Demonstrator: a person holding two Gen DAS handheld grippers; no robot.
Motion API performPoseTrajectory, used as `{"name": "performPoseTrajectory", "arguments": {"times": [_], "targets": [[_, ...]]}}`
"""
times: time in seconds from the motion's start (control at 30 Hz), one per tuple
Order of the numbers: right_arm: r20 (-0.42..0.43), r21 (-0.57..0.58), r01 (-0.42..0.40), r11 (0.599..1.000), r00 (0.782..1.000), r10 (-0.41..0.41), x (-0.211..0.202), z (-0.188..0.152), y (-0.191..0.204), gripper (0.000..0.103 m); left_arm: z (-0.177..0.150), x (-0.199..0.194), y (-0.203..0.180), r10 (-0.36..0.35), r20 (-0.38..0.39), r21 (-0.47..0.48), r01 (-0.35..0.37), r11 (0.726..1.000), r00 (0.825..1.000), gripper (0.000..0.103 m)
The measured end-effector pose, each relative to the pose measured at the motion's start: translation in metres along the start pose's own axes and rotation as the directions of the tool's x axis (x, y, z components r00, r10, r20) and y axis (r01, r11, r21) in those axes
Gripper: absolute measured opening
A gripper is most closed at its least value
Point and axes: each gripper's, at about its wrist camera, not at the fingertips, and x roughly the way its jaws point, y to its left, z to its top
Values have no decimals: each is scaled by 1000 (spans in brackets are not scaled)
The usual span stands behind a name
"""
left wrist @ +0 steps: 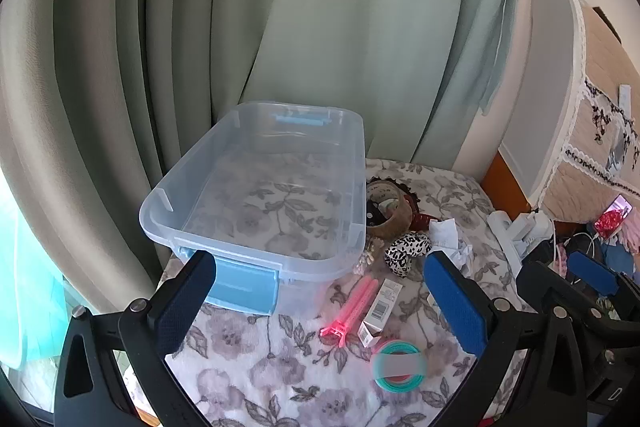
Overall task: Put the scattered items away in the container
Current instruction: 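Grasp the teal-and-pink hair tie bundle with the left gripper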
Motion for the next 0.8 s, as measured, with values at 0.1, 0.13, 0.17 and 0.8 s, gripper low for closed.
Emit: {"name": "performPoseTrajectory", "arguments": {"times": [0.1,0.13,0.17,0.8], "targets": [[-1,0,4,1000,1000,-4,2,4,1,103,4,3,1,-5,-7,-3,5,1000,1000,103],[0,-5,0,1000,1000,0,0,2,-1,103,5,4,1,-7,-9,-3,7,1000,1000,103],[2,-6,0,1000,1000,0,1,2,-1,103,6,5,1,-8,-10,-4,8,1000,1000,103],[-232,22,11,1000,973,-6,56,-54,-41,103,-64,68,-31,-10,-274,87,35,996,962,103]]}}
